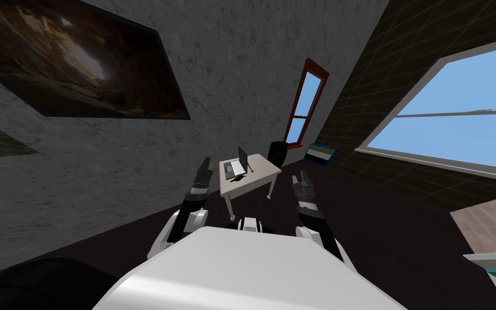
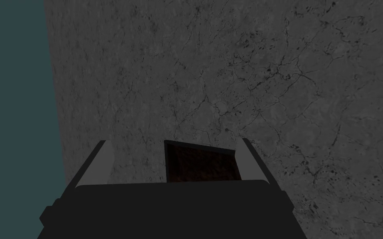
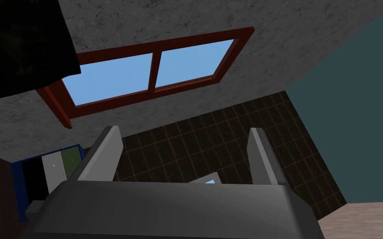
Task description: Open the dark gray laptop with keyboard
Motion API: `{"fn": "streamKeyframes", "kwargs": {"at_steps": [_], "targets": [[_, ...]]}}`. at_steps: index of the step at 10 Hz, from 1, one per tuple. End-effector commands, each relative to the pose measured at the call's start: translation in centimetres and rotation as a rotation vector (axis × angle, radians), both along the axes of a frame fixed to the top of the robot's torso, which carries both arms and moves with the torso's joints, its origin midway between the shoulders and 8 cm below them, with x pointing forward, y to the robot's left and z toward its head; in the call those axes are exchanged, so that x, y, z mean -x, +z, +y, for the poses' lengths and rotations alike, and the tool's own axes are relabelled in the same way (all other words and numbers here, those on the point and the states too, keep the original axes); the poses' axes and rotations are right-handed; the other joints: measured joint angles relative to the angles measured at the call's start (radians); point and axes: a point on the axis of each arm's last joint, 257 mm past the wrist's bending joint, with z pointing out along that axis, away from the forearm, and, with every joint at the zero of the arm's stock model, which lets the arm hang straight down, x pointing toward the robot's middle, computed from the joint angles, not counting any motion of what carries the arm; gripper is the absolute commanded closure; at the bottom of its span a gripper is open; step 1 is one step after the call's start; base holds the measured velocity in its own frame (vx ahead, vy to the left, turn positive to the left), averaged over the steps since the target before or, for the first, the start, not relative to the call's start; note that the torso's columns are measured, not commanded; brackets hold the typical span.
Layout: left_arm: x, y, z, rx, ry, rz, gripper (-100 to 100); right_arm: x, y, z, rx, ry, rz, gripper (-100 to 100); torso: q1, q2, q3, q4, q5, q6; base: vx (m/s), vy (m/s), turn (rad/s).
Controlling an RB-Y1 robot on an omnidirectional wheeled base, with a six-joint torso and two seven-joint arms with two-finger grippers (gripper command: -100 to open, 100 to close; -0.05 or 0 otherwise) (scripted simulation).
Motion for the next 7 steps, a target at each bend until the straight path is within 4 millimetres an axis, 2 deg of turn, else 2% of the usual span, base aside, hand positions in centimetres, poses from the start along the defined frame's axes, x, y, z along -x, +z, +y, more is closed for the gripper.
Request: {"fn": "streamKeyframes", "kwargs": {"at_steps": [1, 7], "targets": [[-1.5, -1.3, 1.1, -0.03, 0.045, 0.067, -100, 0.0, 0.0, 0.0, 0.0, 0.0, 0.0, 0, 0.001, 0.001, 0.001, 0.0, 0.0, 0.0, 0.081, -0.169, 0.046], [-4.2, -4.5, 3.9, -0.074, 0.147, 0.206, -100, 0.0, 0.0, 0.0, 0.0, 0.0, 0.0, 0, 0.002, 0.001, 0.001, 0.0, 0.001, 0.0, 0.084, -0.143, 0.047]]}}
